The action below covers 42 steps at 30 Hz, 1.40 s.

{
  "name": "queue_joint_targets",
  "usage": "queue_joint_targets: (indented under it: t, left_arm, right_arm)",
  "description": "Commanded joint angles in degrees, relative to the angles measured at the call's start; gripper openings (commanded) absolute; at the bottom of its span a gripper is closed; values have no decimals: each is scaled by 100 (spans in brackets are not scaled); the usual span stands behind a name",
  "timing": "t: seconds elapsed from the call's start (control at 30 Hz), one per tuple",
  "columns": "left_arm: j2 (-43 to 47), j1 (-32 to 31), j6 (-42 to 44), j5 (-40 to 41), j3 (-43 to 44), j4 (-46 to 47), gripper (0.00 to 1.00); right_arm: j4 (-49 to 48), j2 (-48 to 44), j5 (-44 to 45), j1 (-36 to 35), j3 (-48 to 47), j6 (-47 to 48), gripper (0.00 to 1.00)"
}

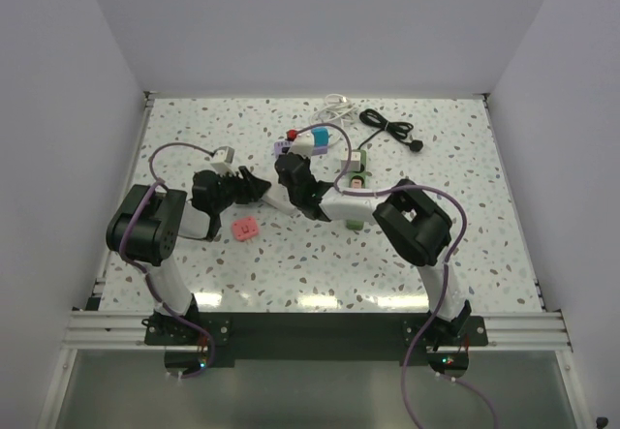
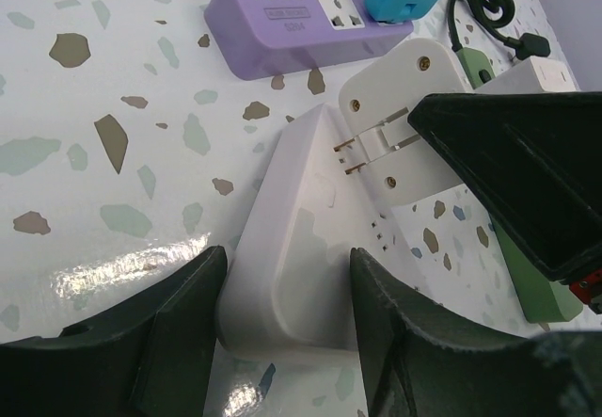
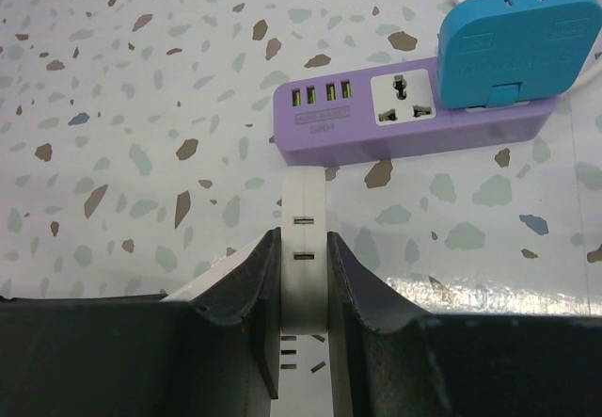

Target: Insert the plug

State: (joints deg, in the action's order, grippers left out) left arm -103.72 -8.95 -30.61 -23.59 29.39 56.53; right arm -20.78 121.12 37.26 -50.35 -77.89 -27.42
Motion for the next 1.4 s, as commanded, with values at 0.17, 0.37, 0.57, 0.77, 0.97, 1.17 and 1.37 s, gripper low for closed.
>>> queue_joint_targets:
  t: [0.17,0.37,0.57,0.77,0.97,1.17,1.37]
  left_arm:
    - [-95,-19,354,-40,173,-98,53]
    - [-104,-19,354,-14,181,-116,52]
    - [-104,-19,363,-40,173,-116,52]
    - [-96,-19,363,-40,181,-116,51]
    - [-96,-19,363,-49,181,-116,50]
    - [-104,-19,380,-75,190,-116,50]
    - [-104,-19,398,-136,190,-99,49]
  right_arm:
    - [1437,588,-517,87,256,53,0]
    - [1146,588,-992,8,292,-114,0]
    - [1102,790,-1264,-54,204,-246,0]
    - [1146,755,-1229,-80,361,-299,0]
    - [1154,720,-1229,-142,468,-290,0]
    - [1216,746,-1212,-212,450,-273,0]
    - [1234,781,-1300,-274,406,-281,0]
